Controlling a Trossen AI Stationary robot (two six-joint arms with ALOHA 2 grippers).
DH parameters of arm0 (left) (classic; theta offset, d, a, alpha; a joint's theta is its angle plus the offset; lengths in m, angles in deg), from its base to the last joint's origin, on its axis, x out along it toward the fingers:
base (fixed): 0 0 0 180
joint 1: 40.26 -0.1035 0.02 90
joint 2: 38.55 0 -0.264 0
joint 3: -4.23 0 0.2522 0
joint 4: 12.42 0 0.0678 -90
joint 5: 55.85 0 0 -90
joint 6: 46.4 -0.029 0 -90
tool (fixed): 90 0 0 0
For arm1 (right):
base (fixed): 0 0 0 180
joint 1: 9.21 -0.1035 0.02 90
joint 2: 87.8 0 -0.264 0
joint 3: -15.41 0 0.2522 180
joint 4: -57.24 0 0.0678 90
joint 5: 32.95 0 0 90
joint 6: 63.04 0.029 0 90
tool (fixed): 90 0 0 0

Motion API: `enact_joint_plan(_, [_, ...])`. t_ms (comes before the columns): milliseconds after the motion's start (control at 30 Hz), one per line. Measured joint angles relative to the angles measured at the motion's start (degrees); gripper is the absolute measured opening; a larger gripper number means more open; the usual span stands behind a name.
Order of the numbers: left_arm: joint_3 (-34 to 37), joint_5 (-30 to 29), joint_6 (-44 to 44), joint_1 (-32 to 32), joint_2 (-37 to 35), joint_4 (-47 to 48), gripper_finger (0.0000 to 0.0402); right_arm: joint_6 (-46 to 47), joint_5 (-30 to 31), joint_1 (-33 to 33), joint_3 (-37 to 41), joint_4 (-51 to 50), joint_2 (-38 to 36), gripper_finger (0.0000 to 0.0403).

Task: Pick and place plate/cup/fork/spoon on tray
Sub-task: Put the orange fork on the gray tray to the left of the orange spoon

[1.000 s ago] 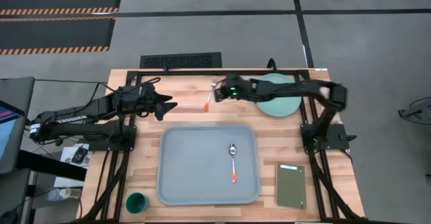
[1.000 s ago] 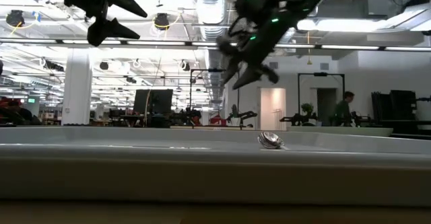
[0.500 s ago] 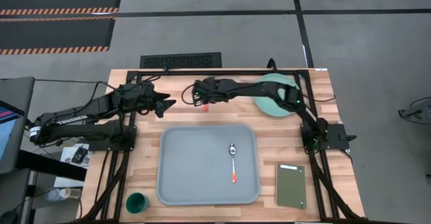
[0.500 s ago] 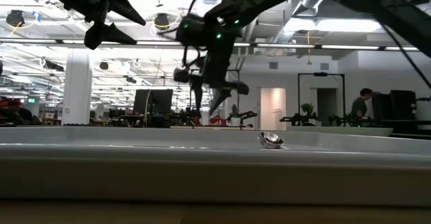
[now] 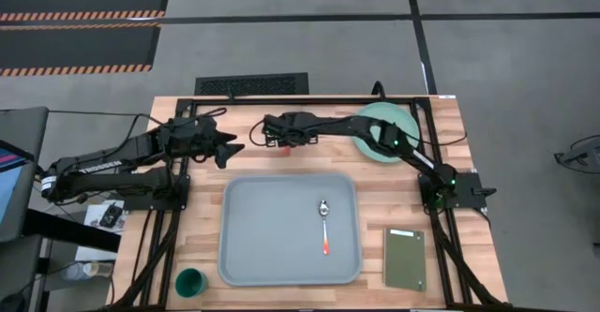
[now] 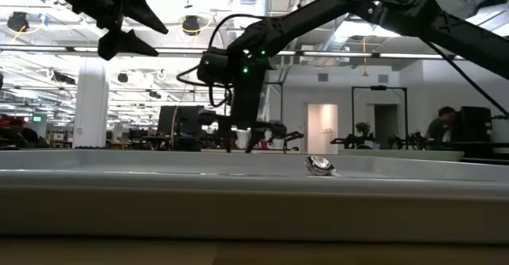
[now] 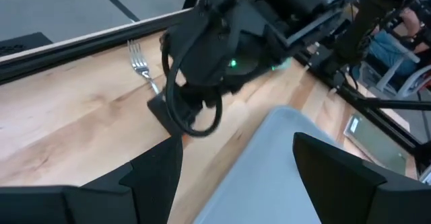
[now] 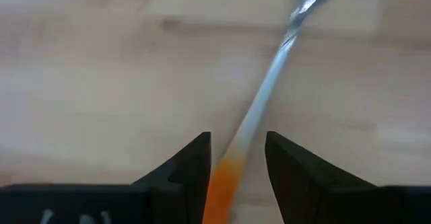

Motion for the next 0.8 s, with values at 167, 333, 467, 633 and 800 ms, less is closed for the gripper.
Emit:
enact_joint_plan(167, [0.0, 1.3, -1.7, 0.0, 0.0, 0.6, 0.027, 1.2, -1.2, 0.9, 0.0, -1.9, -0.2, 0.0138])
enact_joint_plan(333, [0.0, 1.3, -2.0, 0.0, 0.0, 0.5, 0.027, -0.2, -1.3, 0.8, 0.0, -0.5, -0.2, 0.0111])
enact_joint_plan(467, [0.0, 1.3, -2.6, 0.0, 0.0, 0.4, 0.027, -0.2, -1.2, 0.7, 0.0, -0.4, -0.2, 0.0104])
enact_joint_plan(633, [0.0, 1.3, -2.6, 0.0, 0.0, 0.3, 0.027, -0.2, -1.2, 0.6, 0.0, 0.1, -0.2, 0.0109])
enact_joint_plan(800, [0.0, 1.3, -2.8, 0.0, 0.0, 0.3, 0.027, -0.4, -1.5, -0.9, 2.4, 7.7, -0.3, 0.0147])
